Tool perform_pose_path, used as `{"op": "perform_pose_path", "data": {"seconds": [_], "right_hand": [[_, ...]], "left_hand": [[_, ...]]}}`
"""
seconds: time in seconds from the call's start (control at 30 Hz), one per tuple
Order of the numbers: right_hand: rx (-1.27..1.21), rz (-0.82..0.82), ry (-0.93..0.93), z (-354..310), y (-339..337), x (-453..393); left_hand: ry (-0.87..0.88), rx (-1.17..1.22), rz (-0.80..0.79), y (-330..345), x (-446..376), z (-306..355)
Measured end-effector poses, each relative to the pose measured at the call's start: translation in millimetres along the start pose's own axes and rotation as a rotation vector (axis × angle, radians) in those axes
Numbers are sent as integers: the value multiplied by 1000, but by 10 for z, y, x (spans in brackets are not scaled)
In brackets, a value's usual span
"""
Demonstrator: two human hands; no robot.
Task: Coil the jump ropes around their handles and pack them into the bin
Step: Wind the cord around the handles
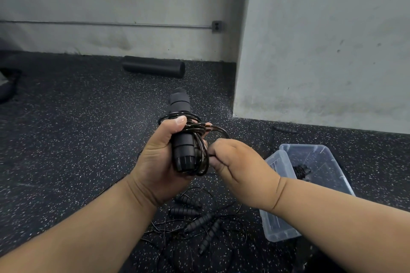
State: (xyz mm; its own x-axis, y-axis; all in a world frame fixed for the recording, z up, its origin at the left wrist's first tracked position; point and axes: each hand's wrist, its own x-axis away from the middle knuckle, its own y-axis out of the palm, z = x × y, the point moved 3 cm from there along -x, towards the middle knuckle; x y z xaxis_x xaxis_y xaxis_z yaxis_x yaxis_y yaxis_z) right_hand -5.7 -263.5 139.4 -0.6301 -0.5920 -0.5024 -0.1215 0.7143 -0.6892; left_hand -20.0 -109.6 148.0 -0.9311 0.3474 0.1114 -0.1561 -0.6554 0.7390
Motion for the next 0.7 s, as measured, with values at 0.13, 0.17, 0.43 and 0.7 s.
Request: {"op": "perform_pose_path", "data": {"seconds": [0.13,0.17,0.43,0.7], "right_hand": [[-318,-256,252,27,-26,-18],[-394,-322,316,37,-34,-15],[-615,-479,337,-156,-69,0],[-136,-13,369,-266,-11,73]], "left_hand": [[-14,-60,10,7,9,50],[-30,-83,10,0,9,45],[-74,-114,-23,7,-11,-111],[62,-127,93,-27,-96,-212]]}}
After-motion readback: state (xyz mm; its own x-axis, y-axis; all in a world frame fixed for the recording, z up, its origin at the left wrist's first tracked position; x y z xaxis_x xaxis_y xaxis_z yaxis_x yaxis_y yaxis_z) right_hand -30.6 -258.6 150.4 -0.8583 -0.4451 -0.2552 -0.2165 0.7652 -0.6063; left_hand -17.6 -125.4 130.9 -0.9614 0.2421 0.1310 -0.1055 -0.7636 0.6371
